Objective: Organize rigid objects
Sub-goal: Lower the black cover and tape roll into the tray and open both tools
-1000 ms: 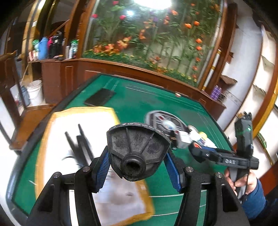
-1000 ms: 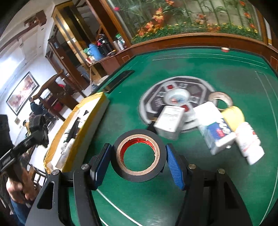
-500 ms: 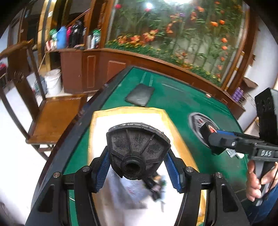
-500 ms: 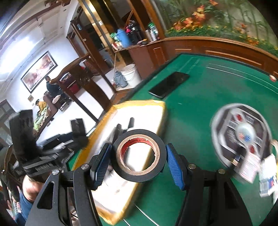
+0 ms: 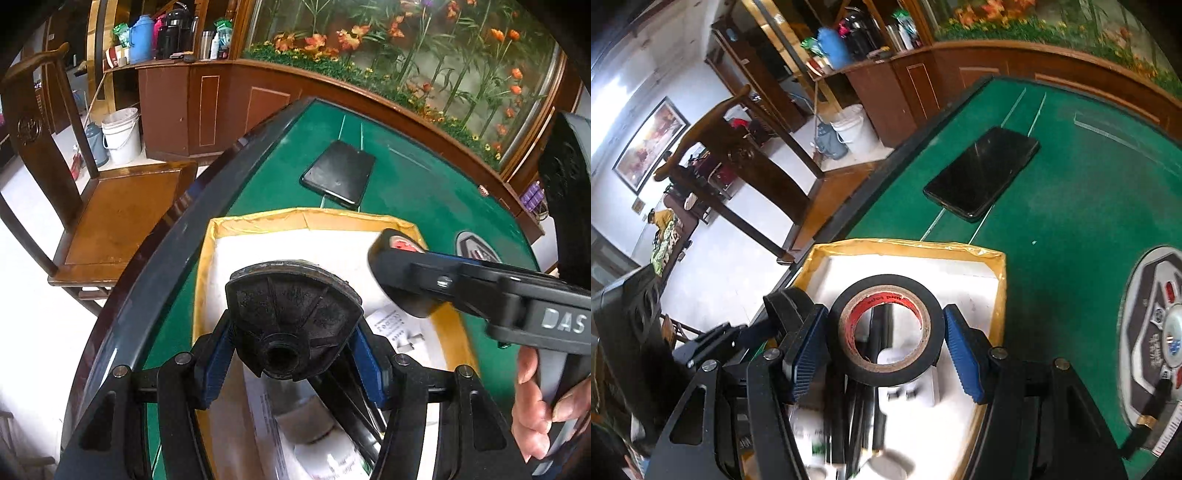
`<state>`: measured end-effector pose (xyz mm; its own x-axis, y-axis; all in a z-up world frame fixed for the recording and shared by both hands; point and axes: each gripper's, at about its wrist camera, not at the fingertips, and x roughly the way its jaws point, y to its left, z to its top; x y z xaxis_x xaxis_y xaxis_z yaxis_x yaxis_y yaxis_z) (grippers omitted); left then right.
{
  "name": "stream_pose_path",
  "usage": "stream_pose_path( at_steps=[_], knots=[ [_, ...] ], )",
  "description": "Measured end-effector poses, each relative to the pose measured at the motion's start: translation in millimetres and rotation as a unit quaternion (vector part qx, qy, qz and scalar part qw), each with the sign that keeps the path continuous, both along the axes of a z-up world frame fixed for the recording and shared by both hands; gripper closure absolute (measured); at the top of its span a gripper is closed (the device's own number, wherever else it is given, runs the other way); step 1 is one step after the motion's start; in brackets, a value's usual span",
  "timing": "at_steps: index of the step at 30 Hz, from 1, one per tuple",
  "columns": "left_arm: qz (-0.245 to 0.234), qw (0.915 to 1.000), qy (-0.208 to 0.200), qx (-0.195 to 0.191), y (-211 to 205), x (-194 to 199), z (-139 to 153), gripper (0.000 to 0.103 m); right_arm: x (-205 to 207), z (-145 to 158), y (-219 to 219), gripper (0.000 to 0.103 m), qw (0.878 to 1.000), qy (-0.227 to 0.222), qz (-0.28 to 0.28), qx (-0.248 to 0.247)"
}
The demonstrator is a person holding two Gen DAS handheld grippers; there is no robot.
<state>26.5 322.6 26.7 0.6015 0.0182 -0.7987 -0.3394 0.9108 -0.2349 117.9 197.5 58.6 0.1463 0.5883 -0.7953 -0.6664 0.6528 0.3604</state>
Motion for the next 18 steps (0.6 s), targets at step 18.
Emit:
stream_pose_path(
  at_steps=[18],
  knots=[
    [0.005, 0.9998, 0.003, 0.018, -1.1, -0.4, -0.5, 0.029, 12.5, -22.3, 11.3, 0.037, 0.999, -0.009, -0.015, -0.029]
  ],
)
